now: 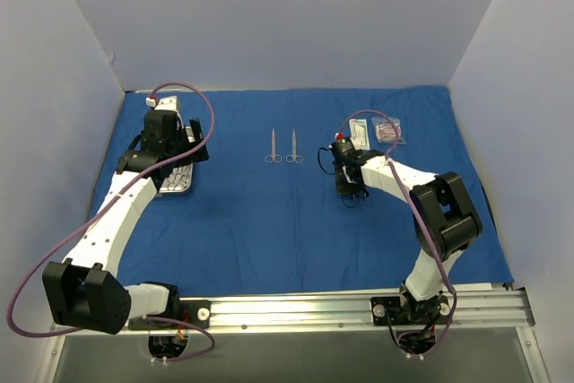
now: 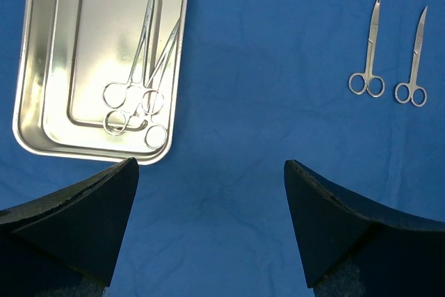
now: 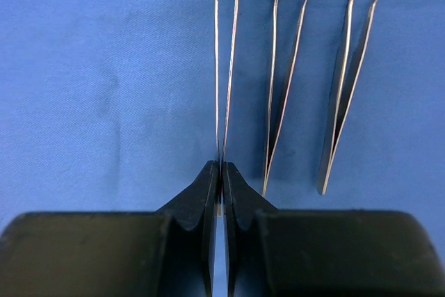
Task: Open and lay out the surgical kit
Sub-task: Place the medical item in the surgical kit.
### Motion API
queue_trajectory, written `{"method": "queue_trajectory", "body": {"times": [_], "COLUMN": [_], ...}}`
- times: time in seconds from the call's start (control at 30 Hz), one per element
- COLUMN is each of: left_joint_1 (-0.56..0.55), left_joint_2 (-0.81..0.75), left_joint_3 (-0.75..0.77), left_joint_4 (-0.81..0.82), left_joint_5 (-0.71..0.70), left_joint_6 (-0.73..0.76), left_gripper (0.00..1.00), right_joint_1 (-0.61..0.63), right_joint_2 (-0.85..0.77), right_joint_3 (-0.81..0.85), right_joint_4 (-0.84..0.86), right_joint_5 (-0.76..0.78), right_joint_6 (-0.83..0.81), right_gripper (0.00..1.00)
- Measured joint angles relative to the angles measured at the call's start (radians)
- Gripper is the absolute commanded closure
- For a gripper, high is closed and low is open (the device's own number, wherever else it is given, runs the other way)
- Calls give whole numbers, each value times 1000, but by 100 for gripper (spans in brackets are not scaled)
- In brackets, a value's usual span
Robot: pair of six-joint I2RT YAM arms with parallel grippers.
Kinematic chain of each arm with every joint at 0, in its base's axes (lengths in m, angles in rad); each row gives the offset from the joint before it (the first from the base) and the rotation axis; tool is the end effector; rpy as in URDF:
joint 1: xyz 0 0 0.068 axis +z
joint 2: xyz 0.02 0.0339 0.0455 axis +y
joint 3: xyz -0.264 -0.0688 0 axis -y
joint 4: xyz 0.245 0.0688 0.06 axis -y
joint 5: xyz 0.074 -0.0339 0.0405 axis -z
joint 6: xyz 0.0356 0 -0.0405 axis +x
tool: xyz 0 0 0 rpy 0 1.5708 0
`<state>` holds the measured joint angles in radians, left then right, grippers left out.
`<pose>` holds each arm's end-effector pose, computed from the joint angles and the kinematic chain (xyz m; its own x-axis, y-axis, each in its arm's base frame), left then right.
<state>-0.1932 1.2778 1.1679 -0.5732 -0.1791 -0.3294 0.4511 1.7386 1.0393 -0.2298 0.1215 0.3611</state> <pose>0.2745 -0.0472 0.3302 -0.6034 -0.2063 -0.7703 -0.1499 0.9781 -0.1445 0.3220 0.1512 0.1744 -0.8043 0.0001 -0.5943 -0.0890 0.9887 0.1206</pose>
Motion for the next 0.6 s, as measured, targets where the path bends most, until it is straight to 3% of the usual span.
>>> {"method": "queue_trajectory", "body": {"times": [0.6], "left_joint_1": [5], "left_joint_2": [17], "left_joint_3": [-5], "left_joint_4": [0], "left_joint_5": [12], "left_joint_6": [-4], "left_gripper": [5], "right_joint_1": [0], "right_joint_2": [29], "right_joint_3": [-2], "right_joint_4": [4], "right_joint_5": [-17], "right_joint_6": [-39], "right_gripper": [91]}}
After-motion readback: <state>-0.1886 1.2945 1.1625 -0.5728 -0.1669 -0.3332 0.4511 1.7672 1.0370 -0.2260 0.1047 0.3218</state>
